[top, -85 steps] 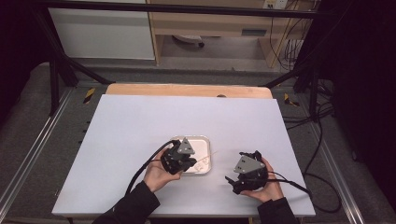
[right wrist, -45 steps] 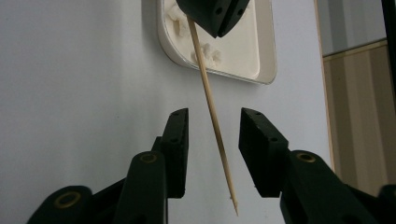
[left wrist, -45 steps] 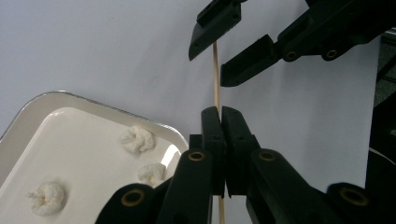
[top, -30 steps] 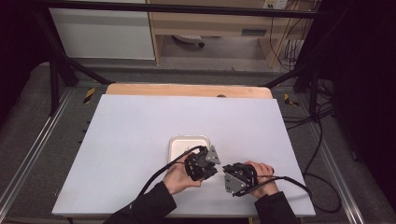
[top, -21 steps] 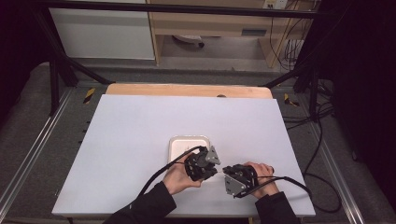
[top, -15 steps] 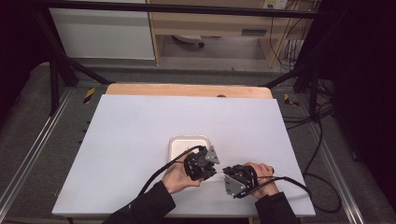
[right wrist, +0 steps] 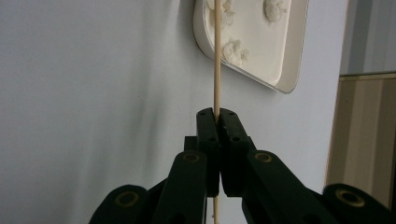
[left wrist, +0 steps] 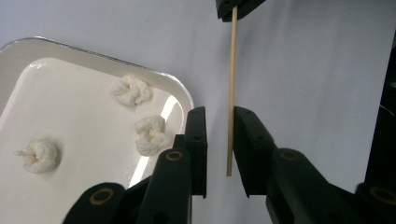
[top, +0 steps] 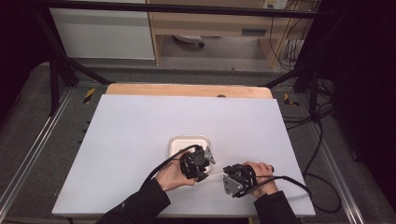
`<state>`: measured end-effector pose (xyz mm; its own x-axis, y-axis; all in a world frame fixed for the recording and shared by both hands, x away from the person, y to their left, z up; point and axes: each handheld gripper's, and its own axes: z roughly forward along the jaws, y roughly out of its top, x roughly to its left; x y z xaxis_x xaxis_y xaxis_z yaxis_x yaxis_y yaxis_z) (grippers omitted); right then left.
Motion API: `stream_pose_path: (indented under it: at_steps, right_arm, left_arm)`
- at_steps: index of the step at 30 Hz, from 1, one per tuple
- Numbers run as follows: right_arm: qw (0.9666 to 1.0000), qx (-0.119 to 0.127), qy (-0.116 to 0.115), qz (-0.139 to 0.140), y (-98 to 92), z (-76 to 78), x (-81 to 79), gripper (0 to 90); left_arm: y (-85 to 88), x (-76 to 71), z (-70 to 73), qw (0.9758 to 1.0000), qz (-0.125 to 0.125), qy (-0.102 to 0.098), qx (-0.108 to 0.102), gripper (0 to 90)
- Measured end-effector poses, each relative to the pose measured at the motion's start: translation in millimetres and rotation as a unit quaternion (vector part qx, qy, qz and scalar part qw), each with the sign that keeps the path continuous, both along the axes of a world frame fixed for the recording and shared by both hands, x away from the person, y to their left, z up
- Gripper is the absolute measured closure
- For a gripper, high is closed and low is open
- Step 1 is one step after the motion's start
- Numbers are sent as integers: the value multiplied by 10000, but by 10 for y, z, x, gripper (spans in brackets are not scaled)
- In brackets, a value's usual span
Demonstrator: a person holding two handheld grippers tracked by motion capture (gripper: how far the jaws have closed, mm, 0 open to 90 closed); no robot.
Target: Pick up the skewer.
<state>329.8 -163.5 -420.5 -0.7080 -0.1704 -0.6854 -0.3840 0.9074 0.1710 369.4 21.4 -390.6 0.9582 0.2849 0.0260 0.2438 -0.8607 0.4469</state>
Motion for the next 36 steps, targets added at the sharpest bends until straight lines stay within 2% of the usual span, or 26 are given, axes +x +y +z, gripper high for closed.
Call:
stream_pose_path:
  at_steps: [12,18,22,23,24,25,26,27,29,30,31,32,34,35,36]
  right_arm:
    - [9998,-162,-57,109,51,0,-5,890]
    - [9998,-183,-52,111,58,-8,-24,888]
    - [9999,-101,-53,119,57,0,-21,875]
    - [10000,5,-14,37,49,5,-21,864]
    - [10000,5,-14,37,49,5,-21,864]
    - [10000,90,27,22,43,16,-13,843]
    - [9994,284,128,-153,24,35,-2,750]
    - [9994,284,128,-153,24,35,-2,750]
    - [9979,445,233,-413,-4,55,13,645]
    - [9925,781,413,-845,-45,65,34,547]
    - [9925,781,413,-845,-45,65,34,547]
    - [9870,1097,505,-1056,-92,69,52,452]
    - [9789,1378,631,-1370,-132,67,73,369]
    - [9789,1378,631,-1370,-132,67,73,369]
    - [9742,1522,699,-1512,-156,66,91,327]
  left_arm:
    - [-56,-7,-70,9998,-107,106,163,875]
    - [-79,-29,-93,9994,-140,94,288,886]
    - [-64,-42,-96,9996,-151,6,244,888]
    - [-54,-49,-98,9996,-134,-7,231,888]
    - [-45,-52,-102,9997,-126,-28,219,888]
    - [-32,-54,-102,9996,-118,-79,243,888]
    - [-14,-54,-105,9996,-93,-89,261,888]
    - [8,-55,-110,9997,-47,-94,242,888]
    - [66,-44,-115,9997,9,-108,210,888]
    - [95,-41,-116,9998,27,-72,180,888]
    - [120,-40,-117,9998,55,-70,161,888]
    - [164,-36,-115,9998,78,-89,157,888]
    - [267,-33,-106,9996,143,-183,177,887]
    - [267,-33,-106,9996,143,-183,177,887]
    - [316,-40,-106,9995,192,-183,140,887]
